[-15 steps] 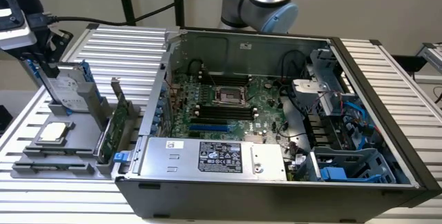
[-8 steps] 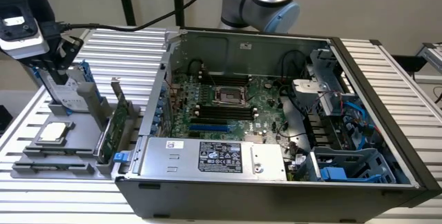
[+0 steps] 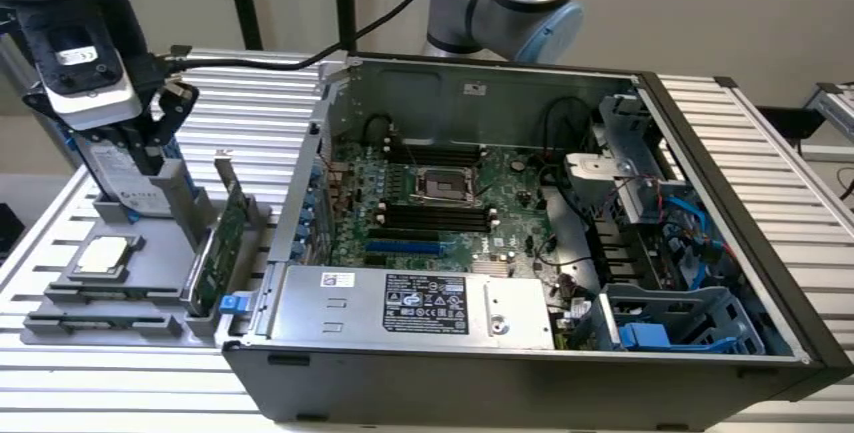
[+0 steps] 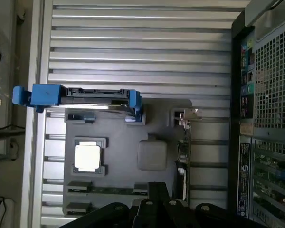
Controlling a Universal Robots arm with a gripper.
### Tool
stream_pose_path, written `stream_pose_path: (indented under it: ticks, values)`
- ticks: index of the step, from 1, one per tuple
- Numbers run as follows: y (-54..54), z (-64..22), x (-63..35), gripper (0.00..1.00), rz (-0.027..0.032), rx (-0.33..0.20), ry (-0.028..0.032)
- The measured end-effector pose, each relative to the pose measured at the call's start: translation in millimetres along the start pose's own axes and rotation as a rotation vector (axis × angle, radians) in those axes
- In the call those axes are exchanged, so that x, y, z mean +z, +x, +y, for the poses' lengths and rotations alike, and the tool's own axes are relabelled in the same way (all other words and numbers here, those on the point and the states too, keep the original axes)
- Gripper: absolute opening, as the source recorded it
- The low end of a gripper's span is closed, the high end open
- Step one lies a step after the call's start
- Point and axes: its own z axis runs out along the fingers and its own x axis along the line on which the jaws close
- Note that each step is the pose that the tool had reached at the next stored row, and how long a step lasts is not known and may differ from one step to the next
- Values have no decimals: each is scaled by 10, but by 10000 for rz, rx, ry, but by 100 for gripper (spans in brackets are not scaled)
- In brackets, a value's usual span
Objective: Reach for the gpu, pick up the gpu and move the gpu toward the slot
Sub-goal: 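Reach for the gpu, then pick up the gpu and move the gpu toward the slot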
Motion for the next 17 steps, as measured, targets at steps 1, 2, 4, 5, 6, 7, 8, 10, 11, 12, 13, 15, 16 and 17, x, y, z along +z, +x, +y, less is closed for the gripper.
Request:
stream_pose_path:
  ticks: [1, 2, 4, 5, 6, 7, 8, 10, 11, 12, 13, 15, 16, 17]
  values:
    - [-44, -13, 0, 11, 0, 1, 0]
    - [-89, -25, -1, 11, 0, 2, 1]
    - [-179, -50, -1, 11, -1, 0, 1]
    - [-224, -61, 0, 11, -1, 1, 0]
    - [-272, -72, 2, 11, -1, 2, 0]
    - [-313, -84, 3, 11, 0, 2, 1]
    - [-342, -91, 4, 11, -1, 1, 0]
    - [-349, -93, 3, 11, 8, 2, -7]
    - [-349, -94, 4, 11, 7, 2, -8]
    - [-349, -94, 3, 11, 7, 3, -8]
    - [-349, -94, 3, 11, 7, 1, -8]
    - [-350, -94, 3, 11, 7, 1, -8]
    - [-350, -94, 3, 11, 7, 2, -8]
    - [-350, -94, 4, 11, 7, 1, -9]
